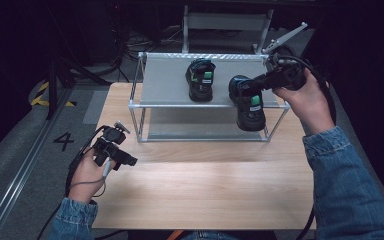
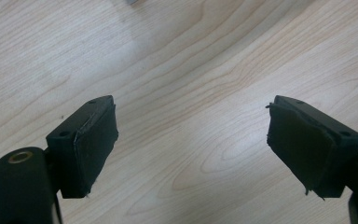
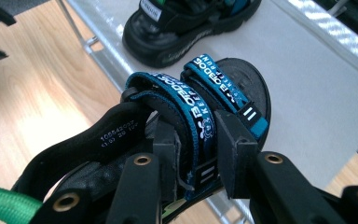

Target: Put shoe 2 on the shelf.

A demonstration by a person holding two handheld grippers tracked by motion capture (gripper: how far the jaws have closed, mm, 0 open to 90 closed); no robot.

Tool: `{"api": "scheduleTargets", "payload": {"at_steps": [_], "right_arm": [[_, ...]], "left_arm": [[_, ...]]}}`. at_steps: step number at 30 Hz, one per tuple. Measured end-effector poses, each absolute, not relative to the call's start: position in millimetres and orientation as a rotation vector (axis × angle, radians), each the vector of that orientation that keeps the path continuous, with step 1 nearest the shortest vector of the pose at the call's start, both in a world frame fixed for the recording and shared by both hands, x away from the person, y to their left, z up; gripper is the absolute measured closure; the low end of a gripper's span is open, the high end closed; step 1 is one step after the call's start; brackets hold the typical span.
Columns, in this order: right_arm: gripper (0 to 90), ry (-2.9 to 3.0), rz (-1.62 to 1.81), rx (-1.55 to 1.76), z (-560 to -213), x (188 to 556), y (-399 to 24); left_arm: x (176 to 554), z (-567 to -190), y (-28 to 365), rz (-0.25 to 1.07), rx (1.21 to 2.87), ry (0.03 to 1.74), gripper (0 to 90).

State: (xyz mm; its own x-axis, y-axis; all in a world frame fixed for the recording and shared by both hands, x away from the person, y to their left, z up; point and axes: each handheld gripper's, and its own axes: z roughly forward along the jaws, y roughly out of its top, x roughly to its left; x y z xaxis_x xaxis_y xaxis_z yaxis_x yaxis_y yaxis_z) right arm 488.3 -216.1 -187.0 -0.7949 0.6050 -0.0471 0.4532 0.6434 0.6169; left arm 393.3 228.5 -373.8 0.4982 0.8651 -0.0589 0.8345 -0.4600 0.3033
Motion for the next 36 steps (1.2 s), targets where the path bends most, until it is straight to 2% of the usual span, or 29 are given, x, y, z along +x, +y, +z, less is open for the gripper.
{"api": "scheduleTargets", "payload": {"at_steps": [10,19,29,32,36], "right_arm": [[71.4,2.637,0.874,0.859,-196.9,520.6,-193.2],[71.3,2.632,0.904,0.915,-210.3,548.7,-181.2],[70.6,2.615,0.926,0.98,-216.6,562.0,-175.7],[67.6,2.613,0.923,1.008,-217.4,561.5,-176.3],[56.6,2.571,0.995,1.03,-213.4,553.1,-182.6]], "left_arm": [[385.8,-375.0,236.1,0.15,2.437,1.475,19.0],[383.2,-376.8,239.6,0.184,2.432,1.506,17.0],[385.2,-381.2,235.7,0.16,2.471,1.494,17.4],[386.5,-381.1,235.3,0.166,2.474,1.489,17.2],[389.7,-381.1,231.7,0.159,2.482,1.477,17.2]]}}
